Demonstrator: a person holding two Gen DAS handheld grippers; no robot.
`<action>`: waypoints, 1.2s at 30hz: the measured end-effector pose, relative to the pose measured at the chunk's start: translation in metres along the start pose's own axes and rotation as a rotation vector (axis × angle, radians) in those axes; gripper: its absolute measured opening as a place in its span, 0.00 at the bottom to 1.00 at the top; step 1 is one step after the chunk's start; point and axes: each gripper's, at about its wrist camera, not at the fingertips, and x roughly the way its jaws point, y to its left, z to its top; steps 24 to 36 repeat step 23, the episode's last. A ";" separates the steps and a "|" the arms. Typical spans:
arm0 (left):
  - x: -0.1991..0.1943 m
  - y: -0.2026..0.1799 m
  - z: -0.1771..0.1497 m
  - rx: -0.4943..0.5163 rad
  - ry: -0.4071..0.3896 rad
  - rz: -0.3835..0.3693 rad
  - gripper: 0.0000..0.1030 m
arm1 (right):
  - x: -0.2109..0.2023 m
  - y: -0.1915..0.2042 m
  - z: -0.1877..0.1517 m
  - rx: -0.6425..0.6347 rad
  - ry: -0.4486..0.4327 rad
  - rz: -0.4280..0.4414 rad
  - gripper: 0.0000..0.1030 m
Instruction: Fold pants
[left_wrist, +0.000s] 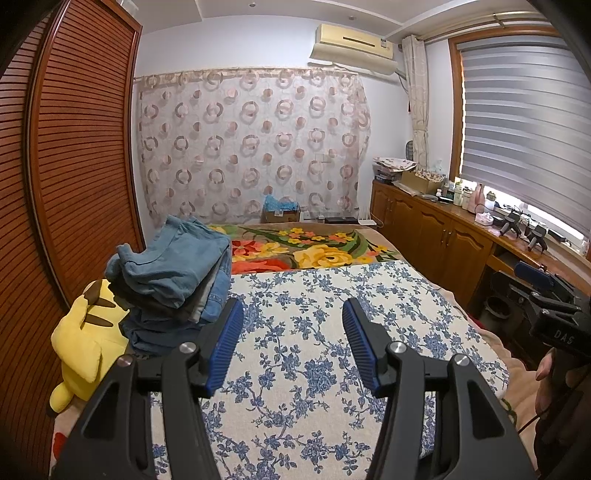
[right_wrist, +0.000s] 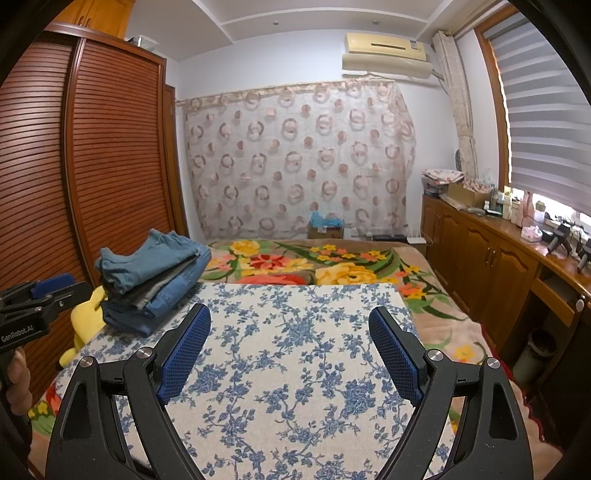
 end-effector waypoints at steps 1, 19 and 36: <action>0.000 0.000 0.000 0.000 0.000 0.000 0.54 | 0.000 0.000 0.000 0.000 0.000 -0.001 0.87; -0.001 0.002 0.000 -0.001 0.001 0.002 0.54 | -0.001 -0.005 -0.001 0.002 0.000 -0.006 0.87; -0.002 0.003 0.000 -0.002 0.002 0.004 0.54 | -0.001 -0.005 -0.001 0.003 0.001 -0.006 0.87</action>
